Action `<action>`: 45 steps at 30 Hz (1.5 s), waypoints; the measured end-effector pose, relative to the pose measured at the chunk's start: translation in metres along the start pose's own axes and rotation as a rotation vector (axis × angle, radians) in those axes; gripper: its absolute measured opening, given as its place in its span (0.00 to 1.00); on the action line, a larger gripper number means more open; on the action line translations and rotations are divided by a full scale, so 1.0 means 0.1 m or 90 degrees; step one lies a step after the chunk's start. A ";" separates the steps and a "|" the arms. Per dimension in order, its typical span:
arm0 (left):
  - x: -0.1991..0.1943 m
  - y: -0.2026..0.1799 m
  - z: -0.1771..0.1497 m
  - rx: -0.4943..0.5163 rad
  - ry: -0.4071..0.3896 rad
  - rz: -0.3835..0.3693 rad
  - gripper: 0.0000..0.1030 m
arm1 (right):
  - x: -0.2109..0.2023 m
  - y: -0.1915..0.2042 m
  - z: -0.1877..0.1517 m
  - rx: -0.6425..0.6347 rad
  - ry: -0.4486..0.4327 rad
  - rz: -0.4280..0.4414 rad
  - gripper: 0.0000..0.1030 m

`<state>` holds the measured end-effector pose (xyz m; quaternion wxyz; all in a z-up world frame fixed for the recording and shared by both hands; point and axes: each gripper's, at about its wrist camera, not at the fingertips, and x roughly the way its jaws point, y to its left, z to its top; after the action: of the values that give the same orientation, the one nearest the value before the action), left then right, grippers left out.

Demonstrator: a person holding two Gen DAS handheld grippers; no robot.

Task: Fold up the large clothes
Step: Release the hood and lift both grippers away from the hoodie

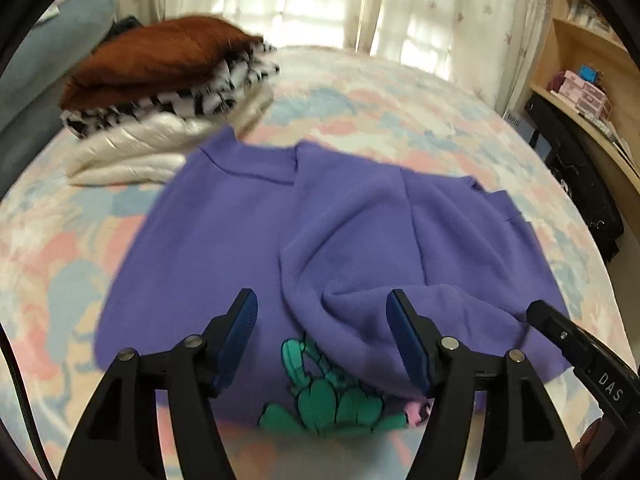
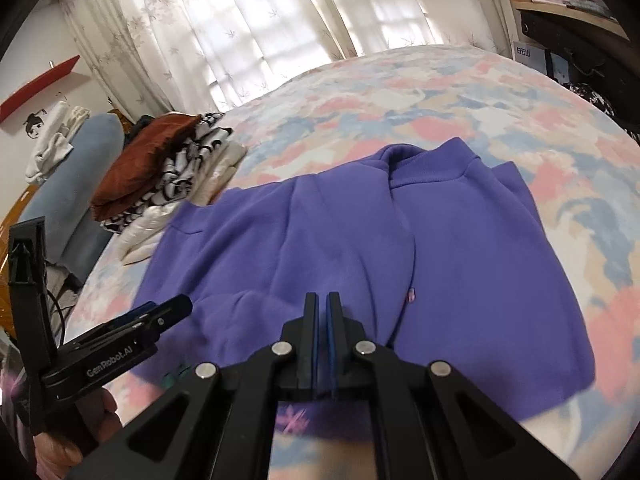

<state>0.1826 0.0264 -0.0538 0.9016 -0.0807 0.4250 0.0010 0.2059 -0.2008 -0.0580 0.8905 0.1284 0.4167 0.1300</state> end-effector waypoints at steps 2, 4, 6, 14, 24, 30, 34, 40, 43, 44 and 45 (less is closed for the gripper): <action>-0.17 0.00 -0.05 0.002 -0.005 0.005 0.63 | -0.14 0.04 -0.05 0.002 -0.001 -0.004 0.03; -0.35 0.02 -0.10 -0.005 -0.010 0.003 0.63 | -0.30 0.07 -0.11 0.005 -0.004 0.001 0.03; -0.52 0.05 -0.16 -0.011 -0.016 0.000 0.63 | -0.42 0.11 -0.14 0.006 -0.007 0.007 0.03; -1.13 0.21 -0.39 -0.038 -0.025 -0.011 0.64 | -1.21 0.39 -0.24 -0.042 -0.057 0.020 0.03; -1.50 0.41 -0.60 -0.063 -0.017 -0.009 0.69 | -1.78 0.63 -0.39 -0.099 -0.050 0.027 0.03; -1.53 0.53 -0.69 -0.078 0.007 -0.021 0.69 | -1.99 0.78 -0.44 -0.141 -0.043 0.037 0.03; -1.53 0.60 -0.71 -0.084 0.009 -0.027 0.71 | -2.16 0.87 -0.42 -0.182 -0.051 0.053 0.04; -1.30 0.74 -0.78 -0.113 0.029 -0.045 0.75 | -1.93 0.87 -0.42 -0.191 -0.046 0.012 0.05; -1.06 0.84 -0.87 -0.136 0.049 -0.066 0.75 | -1.69 0.83 -0.44 -0.178 -0.047 -0.008 0.05; -0.98 0.88 -0.89 -0.143 0.056 -0.071 0.75 | -1.61 0.81 -0.44 -0.171 -0.048 -0.008 0.05; -0.88 0.92 -0.92 -0.156 0.065 -0.077 0.75 | -1.52 0.79 -0.44 -0.163 -0.048 -0.008 0.05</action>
<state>0.0493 0.1092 -0.0568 0.8607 -0.2158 0.4610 -0.0054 0.0678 -0.1736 0.0492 0.9153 0.0159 0.3640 0.1716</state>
